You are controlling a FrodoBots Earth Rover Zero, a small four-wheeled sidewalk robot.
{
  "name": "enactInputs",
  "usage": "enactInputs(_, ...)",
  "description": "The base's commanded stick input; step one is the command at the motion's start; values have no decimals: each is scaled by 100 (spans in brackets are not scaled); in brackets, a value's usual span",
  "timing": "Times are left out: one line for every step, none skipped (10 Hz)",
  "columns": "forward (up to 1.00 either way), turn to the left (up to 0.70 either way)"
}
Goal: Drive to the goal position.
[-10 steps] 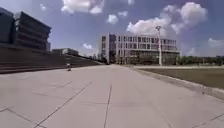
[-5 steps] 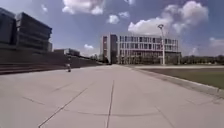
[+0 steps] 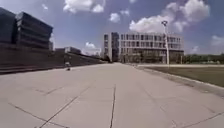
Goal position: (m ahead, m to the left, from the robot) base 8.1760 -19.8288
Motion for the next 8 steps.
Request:
enactInputs(70, 0)
enactInputs(70, 0)
enactInputs(70, 0)
enactInputs(70, 0)
enactInputs(70, 0)
enactInputs(70, 0)
enactInputs(70, 0)
enactInputs(70, 0)
